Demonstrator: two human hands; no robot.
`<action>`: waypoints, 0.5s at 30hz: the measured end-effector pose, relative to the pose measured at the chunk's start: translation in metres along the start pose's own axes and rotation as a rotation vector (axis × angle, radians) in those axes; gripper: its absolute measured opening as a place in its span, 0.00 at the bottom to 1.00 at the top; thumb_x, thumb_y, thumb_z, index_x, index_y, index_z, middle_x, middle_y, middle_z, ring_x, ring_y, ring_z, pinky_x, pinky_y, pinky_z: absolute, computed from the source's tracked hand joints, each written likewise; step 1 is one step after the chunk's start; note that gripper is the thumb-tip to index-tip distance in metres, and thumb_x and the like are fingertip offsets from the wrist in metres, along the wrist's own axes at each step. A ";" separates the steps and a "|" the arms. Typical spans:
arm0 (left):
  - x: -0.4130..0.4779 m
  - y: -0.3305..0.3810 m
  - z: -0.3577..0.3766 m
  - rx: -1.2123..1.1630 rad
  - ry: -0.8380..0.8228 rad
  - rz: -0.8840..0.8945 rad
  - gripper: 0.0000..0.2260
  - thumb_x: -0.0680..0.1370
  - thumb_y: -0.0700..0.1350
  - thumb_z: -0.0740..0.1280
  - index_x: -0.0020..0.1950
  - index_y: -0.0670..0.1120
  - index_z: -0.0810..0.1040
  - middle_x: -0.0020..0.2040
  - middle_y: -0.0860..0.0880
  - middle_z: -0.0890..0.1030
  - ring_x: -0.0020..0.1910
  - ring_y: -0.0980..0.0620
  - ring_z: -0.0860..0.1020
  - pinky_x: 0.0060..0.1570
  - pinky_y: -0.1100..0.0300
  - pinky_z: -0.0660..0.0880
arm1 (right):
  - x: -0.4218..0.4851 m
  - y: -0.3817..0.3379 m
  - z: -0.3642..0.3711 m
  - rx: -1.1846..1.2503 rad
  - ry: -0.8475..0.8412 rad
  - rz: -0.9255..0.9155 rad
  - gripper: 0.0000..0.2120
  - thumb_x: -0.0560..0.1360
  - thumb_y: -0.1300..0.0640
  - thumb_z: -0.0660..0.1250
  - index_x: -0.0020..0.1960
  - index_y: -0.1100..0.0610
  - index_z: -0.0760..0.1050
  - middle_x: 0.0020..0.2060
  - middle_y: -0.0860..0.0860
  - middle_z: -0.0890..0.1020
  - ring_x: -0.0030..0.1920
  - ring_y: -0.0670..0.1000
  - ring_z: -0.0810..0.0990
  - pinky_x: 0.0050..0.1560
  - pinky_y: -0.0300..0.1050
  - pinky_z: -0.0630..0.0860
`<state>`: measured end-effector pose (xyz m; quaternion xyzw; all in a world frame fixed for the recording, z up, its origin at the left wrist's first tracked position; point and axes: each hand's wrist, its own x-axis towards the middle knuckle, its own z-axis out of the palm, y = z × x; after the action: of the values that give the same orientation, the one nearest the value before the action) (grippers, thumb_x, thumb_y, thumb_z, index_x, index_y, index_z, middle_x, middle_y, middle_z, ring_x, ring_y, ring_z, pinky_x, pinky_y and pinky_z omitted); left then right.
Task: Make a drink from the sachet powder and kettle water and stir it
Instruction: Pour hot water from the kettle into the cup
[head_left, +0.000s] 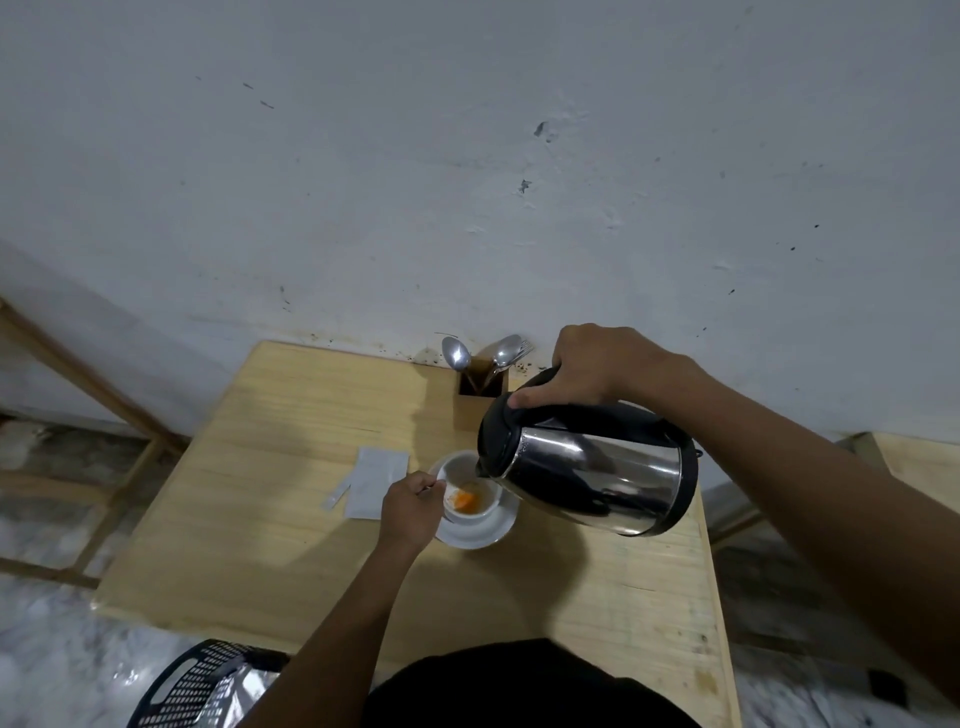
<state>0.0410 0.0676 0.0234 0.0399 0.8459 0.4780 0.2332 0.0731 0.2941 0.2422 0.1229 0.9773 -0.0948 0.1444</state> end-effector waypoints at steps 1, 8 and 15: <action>0.000 0.000 0.000 0.000 0.001 0.002 0.07 0.78 0.41 0.65 0.42 0.42 0.79 0.38 0.44 0.79 0.42 0.48 0.77 0.45 0.59 0.69 | 0.001 -0.002 -0.001 -0.014 -0.001 -0.003 0.32 0.62 0.23 0.65 0.30 0.53 0.65 0.27 0.47 0.72 0.28 0.48 0.70 0.32 0.44 0.65; 0.002 -0.003 0.002 0.013 0.032 -0.004 0.09 0.78 0.41 0.66 0.45 0.37 0.81 0.44 0.39 0.83 0.47 0.44 0.79 0.46 0.58 0.71 | 0.004 -0.014 -0.013 -0.113 -0.004 -0.032 0.31 0.64 0.25 0.65 0.33 0.54 0.67 0.30 0.48 0.75 0.31 0.48 0.73 0.33 0.44 0.66; 0.003 -0.002 0.004 0.013 0.064 -0.006 0.08 0.77 0.41 0.66 0.46 0.37 0.82 0.44 0.39 0.83 0.47 0.43 0.80 0.46 0.58 0.71 | 0.013 -0.020 -0.015 -0.209 -0.036 -0.053 0.31 0.63 0.24 0.65 0.35 0.53 0.65 0.32 0.48 0.75 0.33 0.48 0.73 0.36 0.46 0.69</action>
<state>0.0407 0.0702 0.0186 0.0235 0.8562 0.4728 0.2072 0.0514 0.2812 0.2555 0.0794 0.9820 0.0015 0.1713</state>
